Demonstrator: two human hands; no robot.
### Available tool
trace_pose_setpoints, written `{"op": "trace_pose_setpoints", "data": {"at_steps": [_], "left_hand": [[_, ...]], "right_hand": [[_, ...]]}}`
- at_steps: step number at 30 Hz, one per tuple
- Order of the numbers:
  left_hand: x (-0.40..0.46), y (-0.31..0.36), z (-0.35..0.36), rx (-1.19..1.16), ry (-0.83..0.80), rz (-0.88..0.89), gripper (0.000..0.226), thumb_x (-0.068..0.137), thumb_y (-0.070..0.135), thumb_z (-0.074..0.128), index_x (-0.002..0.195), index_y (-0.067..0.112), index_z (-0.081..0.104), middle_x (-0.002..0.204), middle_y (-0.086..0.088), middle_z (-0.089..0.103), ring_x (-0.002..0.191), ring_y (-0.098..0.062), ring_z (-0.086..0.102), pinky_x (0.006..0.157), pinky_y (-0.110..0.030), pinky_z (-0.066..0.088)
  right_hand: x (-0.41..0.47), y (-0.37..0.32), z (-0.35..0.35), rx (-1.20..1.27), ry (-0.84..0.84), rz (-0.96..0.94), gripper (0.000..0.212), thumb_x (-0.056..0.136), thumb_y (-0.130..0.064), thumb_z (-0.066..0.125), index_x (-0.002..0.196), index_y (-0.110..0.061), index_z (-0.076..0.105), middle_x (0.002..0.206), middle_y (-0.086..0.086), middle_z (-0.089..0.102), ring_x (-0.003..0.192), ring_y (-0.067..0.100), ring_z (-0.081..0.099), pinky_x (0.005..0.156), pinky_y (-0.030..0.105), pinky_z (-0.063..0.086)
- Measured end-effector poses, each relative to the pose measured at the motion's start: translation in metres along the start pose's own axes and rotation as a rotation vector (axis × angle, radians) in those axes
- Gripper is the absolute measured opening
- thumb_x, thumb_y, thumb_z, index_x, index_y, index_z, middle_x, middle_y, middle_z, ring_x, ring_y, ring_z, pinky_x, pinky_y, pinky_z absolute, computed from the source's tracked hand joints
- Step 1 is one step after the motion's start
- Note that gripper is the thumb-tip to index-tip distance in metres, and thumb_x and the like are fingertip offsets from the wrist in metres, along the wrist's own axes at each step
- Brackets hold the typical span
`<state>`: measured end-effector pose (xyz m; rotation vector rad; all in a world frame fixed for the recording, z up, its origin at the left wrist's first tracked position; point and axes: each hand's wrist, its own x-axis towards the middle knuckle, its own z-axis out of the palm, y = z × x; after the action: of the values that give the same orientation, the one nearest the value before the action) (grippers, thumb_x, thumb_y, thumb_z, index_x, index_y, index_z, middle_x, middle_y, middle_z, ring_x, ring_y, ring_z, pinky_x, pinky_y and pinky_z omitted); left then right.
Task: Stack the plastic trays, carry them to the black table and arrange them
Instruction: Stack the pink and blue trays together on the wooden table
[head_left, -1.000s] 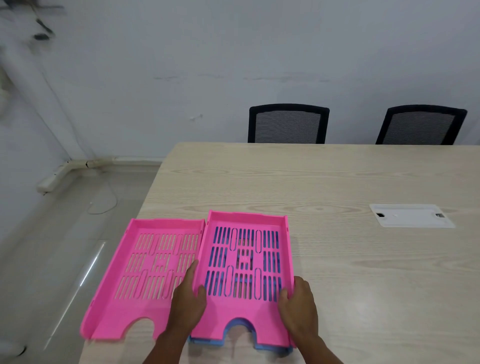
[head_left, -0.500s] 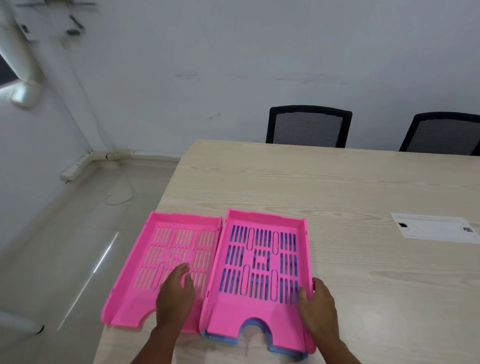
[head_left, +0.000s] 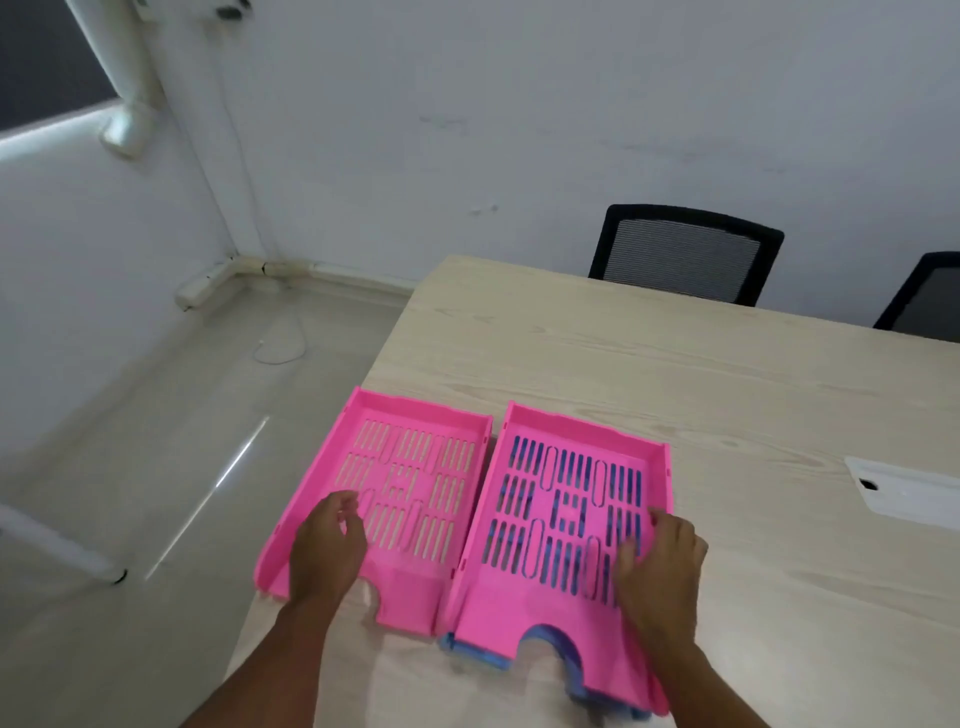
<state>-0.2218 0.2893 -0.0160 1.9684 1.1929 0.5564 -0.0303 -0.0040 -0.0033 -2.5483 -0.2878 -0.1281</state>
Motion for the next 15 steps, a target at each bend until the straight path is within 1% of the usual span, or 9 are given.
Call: {"op": "trace_pose_setpoints", "data": {"at_steps": [1, 3, 5, 8, 10, 12, 13, 15], "left_hand": [[0.003, -0.001, -0.004, -0.001, 0.013, 0.001, 0.026, 0.091, 0.0, 0.055, 0.113, 0.008, 0.065, 0.11, -0.013, 0.073, 0.098, -0.028, 0.067, 0.085, -0.038, 0.053], [0.009, -0.004, -0.011, -0.001, 0.046, 0.0, 0.027, 0.088, -0.001, 0.056, 0.11, 0.009, 0.067, 0.106, -0.011, 0.073, 0.095, -0.027, 0.068, 0.085, -0.037, 0.053], [0.014, -0.008, -0.019, 0.002, 0.07, -0.003, 0.028, 0.085, -0.001, 0.056, 0.108, 0.011, 0.067, 0.104, -0.009, 0.074, 0.093, -0.025, 0.068, 0.084, -0.036, 0.053], [0.023, -0.015, -0.033, 0.012, 0.086, -0.012, 0.028, 0.085, 0.002, 0.057, 0.107, 0.015, 0.067, 0.105, -0.005, 0.073, 0.096, -0.025, 0.067, 0.086, -0.037, 0.053], [0.029, -0.02, -0.041, 0.018, 0.101, -0.012, 0.028, 0.085, 0.002, 0.058, 0.108, 0.014, 0.067, 0.108, -0.006, 0.072, 0.101, -0.027, 0.067, 0.088, -0.039, 0.052], [0.034, -0.024, -0.048, 0.049, 0.107, -0.002, 0.029, 0.085, 0.002, 0.059, 0.111, 0.012, 0.066, 0.114, -0.007, 0.069, 0.105, -0.029, 0.064, 0.09, -0.039, 0.05], [0.036, -0.027, -0.05, 0.075, 0.094, -0.005, 0.03, 0.085, 0.003, 0.059, 0.114, 0.012, 0.065, 0.118, -0.008, 0.066, 0.107, -0.03, 0.063, 0.09, -0.039, 0.05], [0.04, -0.037, -0.052, 0.111, 0.023, -0.044, 0.038, 0.087, 0.006, 0.059, 0.125, 0.009, 0.059, 0.128, -0.011, 0.058, 0.115, -0.031, 0.059, 0.092, -0.041, 0.048]], "right_hand": [[0.004, -0.01, 0.005, 0.031, 0.001, -0.045, 0.038, 0.086, -0.01, 0.058, 0.122, 0.001, 0.057, 0.114, 0.023, 0.059, 0.108, 0.036, 0.048, 0.095, 0.053, 0.045], [0.008, -0.033, 0.016, 0.095, -0.019, -0.094, 0.04, 0.082, -0.012, 0.054, 0.118, 0.004, 0.06, 0.11, 0.024, 0.062, 0.106, 0.038, 0.053, 0.095, 0.048, 0.044], [0.009, -0.06, 0.027, 0.155, -0.072, -0.107, 0.041, 0.083, -0.013, 0.054, 0.119, 0.004, 0.061, 0.112, 0.023, 0.062, 0.109, 0.039, 0.054, 0.097, 0.046, 0.044], [0.004, -0.101, 0.046, 0.224, -0.146, -0.152, 0.039, 0.086, -0.014, 0.051, 0.119, 0.006, 0.061, 0.112, 0.023, 0.062, 0.109, 0.038, 0.056, 0.099, 0.045, 0.045], [-0.003, -0.125, 0.056, 0.247, -0.203, -0.186, 0.034, 0.092, -0.009, 0.054, 0.122, 0.005, 0.06, 0.116, 0.022, 0.061, 0.112, 0.034, 0.056, 0.101, 0.04, 0.043], [-0.011, -0.145, 0.065, 0.265, -0.275, -0.207, 0.035, 0.095, -0.008, 0.055, 0.128, 0.002, 0.056, 0.123, 0.018, 0.059, 0.114, 0.028, 0.054, 0.104, 0.036, 0.04], [-0.015, -0.154, 0.069, 0.27, -0.315, -0.204, 0.037, 0.096, -0.01, 0.055, 0.131, 0.001, 0.054, 0.125, 0.016, 0.058, 0.116, 0.026, 0.053, 0.105, 0.036, 0.04], [-0.024, -0.169, 0.078, 0.27, -0.393, -0.181, 0.043, 0.097, -0.013, 0.053, 0.138, -0.001, 0.049, 0.134, 0.016, 0.054, 0.127, 0.028, 0.05, 0.111, 0.036, 0.037]]}}
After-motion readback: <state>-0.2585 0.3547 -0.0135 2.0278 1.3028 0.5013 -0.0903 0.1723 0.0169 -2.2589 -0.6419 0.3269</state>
